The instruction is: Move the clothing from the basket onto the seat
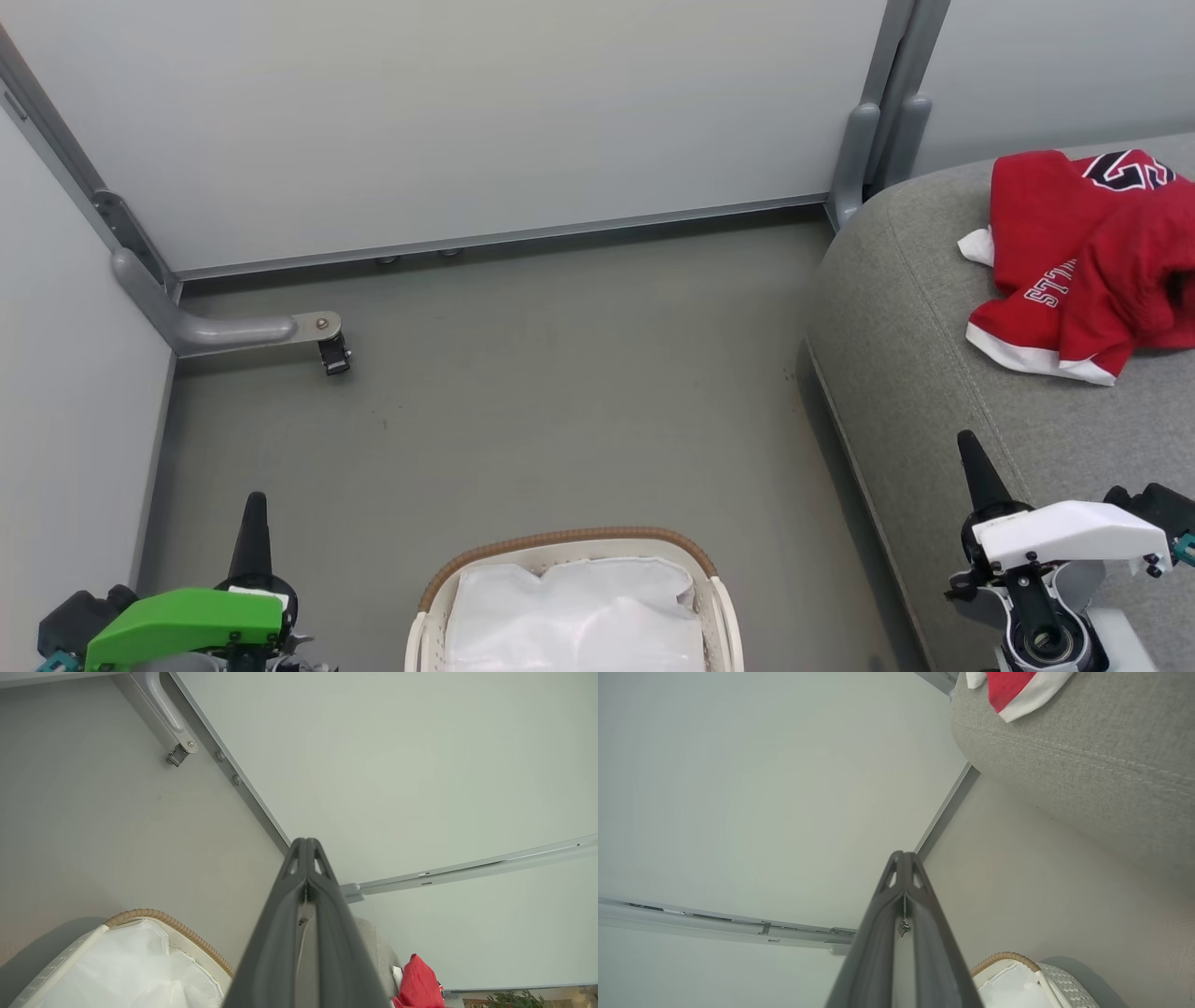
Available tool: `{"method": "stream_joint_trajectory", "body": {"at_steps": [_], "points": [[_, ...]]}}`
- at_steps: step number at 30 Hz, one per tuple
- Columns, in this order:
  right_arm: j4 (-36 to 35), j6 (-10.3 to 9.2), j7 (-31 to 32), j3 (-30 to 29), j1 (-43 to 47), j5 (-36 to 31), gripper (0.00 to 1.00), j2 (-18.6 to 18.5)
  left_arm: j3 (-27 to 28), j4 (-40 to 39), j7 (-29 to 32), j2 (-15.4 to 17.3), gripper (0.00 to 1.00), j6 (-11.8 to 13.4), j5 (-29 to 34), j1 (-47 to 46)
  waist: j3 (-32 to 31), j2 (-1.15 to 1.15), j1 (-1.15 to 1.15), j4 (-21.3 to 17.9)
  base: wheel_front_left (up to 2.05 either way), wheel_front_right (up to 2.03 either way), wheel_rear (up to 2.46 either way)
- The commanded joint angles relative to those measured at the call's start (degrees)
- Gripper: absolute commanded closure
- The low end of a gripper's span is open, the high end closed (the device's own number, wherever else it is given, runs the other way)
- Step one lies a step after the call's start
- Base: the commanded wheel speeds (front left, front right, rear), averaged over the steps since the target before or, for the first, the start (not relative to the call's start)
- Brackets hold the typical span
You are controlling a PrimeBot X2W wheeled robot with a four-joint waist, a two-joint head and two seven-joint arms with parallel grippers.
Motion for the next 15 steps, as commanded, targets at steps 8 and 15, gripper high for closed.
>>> {"method": "stream_joint_trajectory", "body": {"at_steps": [8, 15], "points": [[-1.9, -0.03, 1.5, -0.6, 0.8, 6.1, 1.00, -0.4, 0.5, -1.5, 1.6, 0.5, 1.00, -0.1, -5.7, -1.9, -0.1, 0.00, 0.00, 0.1, 0.00, 0.00, 0.00], [-2.7, -0.03, 2.5, -0.9, 1.1, 9.7, 1.00, -0.4, 0.6, -2.1, 2.5, 0.5, 1.00, -0.1, -9.1, -2.3, -0.1, 0.00, 0.00, 0.1, 0.00, 0.00, 0.00]]}}
